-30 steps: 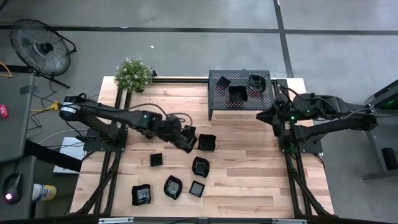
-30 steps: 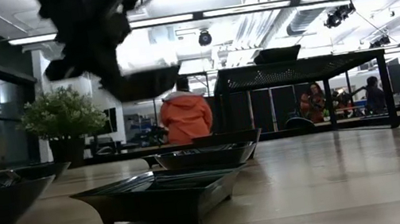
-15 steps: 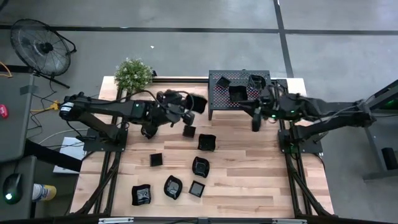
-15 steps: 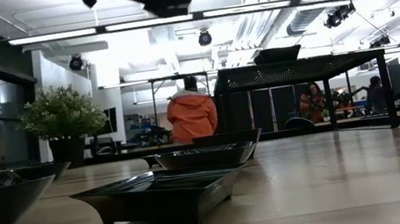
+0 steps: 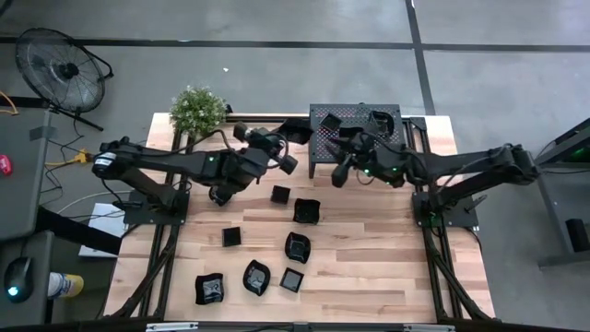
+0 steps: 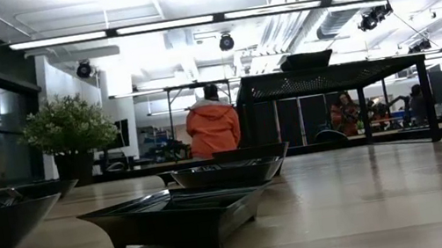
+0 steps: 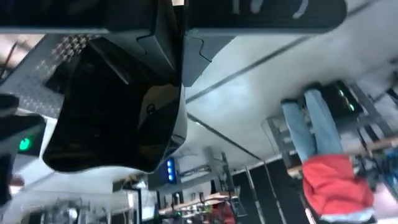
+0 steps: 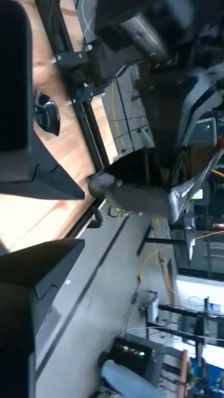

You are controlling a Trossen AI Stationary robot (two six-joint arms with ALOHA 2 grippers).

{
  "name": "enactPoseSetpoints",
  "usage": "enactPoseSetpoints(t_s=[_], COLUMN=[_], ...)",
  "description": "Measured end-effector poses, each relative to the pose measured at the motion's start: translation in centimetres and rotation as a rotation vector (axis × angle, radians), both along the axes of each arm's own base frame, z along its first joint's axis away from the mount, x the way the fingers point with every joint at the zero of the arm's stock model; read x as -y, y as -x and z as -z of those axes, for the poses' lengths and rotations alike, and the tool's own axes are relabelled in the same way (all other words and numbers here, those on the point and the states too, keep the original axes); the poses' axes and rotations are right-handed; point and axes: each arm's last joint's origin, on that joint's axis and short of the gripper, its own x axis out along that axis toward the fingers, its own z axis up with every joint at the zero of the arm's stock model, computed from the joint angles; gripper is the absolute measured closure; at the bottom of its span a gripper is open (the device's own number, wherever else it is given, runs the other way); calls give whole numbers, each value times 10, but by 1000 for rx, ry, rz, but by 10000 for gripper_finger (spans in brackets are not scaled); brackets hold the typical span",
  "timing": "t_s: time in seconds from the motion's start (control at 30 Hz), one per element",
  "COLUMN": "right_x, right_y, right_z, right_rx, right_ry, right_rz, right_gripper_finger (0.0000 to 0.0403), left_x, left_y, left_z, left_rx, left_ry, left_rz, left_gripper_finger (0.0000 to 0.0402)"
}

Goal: Pick & Place Mini shaped plates
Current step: Stack the black distorted square plate on top of the black distorted square plates on the shelf

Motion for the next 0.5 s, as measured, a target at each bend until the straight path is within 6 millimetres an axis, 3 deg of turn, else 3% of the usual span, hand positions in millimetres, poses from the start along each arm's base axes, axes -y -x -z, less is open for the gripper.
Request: enactPoseSetpoints(t_s=[0.27,0.5], right_x=[6,13], right_y=[-11,-11], right_z=[-2,-2], right_rx=[69,118], right_ry=[40,-36], right_rz=[4,28], right_gripper_finger=[220,202], left_x=[-12,-19], left_y=[-12,-19], left_z=[7,5], left_rx=[-67,-61], left_ry=[-20,-49], left_rz=[63,108], left_gripper_finger=[401,401])
